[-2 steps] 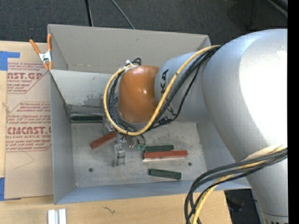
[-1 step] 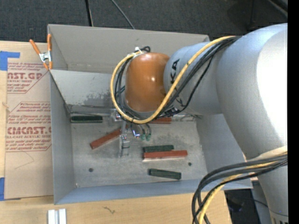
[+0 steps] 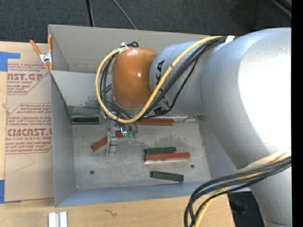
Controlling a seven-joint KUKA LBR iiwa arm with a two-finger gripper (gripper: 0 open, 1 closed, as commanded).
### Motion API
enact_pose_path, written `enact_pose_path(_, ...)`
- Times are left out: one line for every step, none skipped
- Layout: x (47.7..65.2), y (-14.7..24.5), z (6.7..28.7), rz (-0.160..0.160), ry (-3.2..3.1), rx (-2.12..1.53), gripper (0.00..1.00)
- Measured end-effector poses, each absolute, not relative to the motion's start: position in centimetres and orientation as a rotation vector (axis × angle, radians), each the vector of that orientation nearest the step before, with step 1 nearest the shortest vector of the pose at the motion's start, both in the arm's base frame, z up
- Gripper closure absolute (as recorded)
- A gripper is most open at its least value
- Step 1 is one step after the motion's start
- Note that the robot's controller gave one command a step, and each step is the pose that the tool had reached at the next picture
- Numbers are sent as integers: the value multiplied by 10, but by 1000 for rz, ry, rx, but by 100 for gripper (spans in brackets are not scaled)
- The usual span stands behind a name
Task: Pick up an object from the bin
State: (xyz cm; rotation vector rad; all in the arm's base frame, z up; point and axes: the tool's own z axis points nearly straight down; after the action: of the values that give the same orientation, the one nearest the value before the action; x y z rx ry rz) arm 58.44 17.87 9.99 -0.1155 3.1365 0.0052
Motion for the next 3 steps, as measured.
enact_pose_path(573,165,69,1,3142,96,0)
enact_pose_path(573,165,68,3,3140,95,0)
enact_pose_path(573,165,69,3,3139,95,100)
